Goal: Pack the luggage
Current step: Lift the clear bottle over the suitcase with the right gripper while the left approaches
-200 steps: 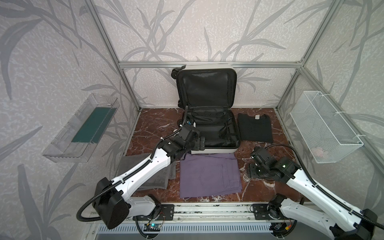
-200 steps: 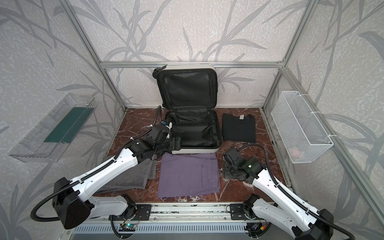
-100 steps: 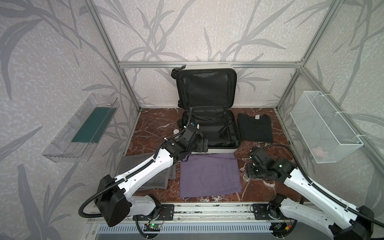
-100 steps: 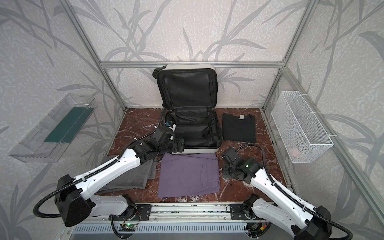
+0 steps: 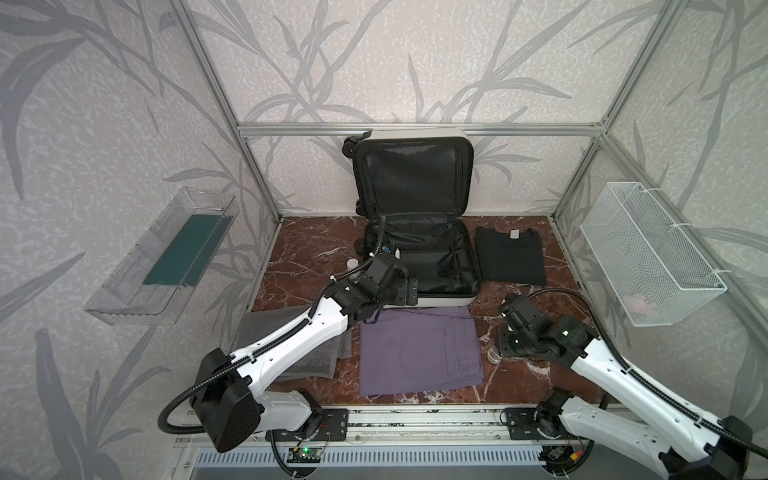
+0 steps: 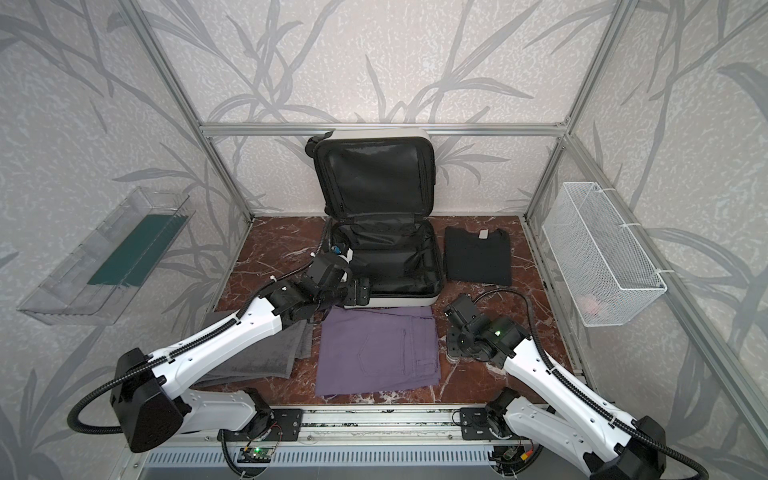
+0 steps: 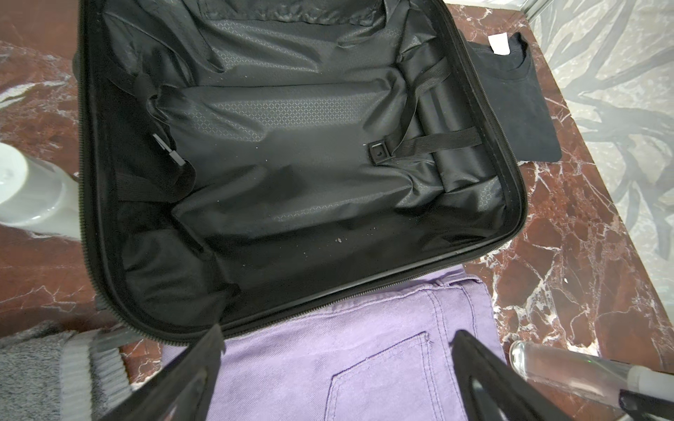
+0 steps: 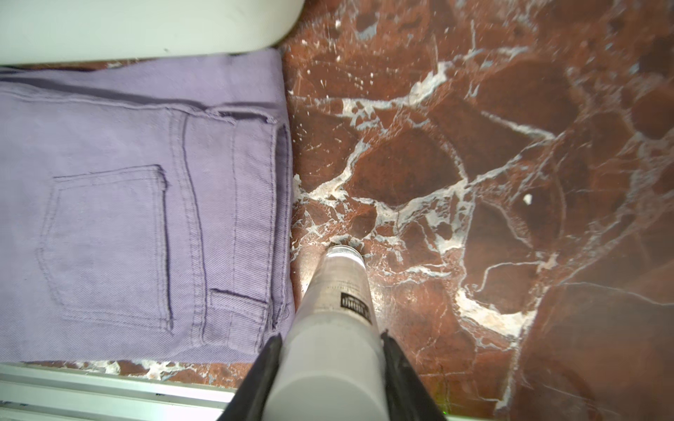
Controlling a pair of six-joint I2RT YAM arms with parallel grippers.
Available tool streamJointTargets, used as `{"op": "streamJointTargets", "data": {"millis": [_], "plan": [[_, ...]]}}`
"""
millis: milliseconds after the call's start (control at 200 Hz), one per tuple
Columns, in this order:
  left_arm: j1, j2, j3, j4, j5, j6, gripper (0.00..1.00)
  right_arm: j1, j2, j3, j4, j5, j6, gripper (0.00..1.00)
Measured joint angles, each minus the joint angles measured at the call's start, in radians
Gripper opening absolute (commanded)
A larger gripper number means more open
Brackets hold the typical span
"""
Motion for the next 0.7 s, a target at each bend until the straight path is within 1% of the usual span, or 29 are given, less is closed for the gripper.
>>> {"op": "streamJointTargets", "data": {"millis": [90,195,291,396,481,541,616,702], "plan": [[0.0,0.0,0.023,0.0,0.028,-0.022,0.99,0.0,-0.005,0.103,-0.027,0.01,-0.027,0.22],[0.0,0.0,0.061,0.007,0.068,-0.061,0.99,0.0,0.017,0.272,-0.042,0.015,-0.07,0.22],[0.0,-0.001,0.089,0.026,0.114,-0.107,0.99,0.0,0.074,0.432,-0.034,0.01,-0.107,0.22],[0.015,0.0,0.109,0.053,0.171,-0.169,0.99,-0.002,0.157,0.558,0.01,-0.018,-0.133,0.22],[0.043,0.003,0.112,0.092,0.225,-0.23,0.99,-0.018,0.229,0.615,0.078,-0.065,-0.134,0.21],[0.086,0.008,0.11,0.129,0.266,-0.288,0.99,-0.034,0.276,0.628,0.146,-0.105,-0.123,0.21],[0.148,0.01,0.091,0.194,0.311,-0.362,0.99,-0.064,0.334,0.628,0.237,-0.156,-0.09,0.21],[0.212,0.01,0.049,0.277,0.351,-0.452,0.99,-0.097,0.388,0.617,0.343,-0.209,-0.024,0.21]]}}
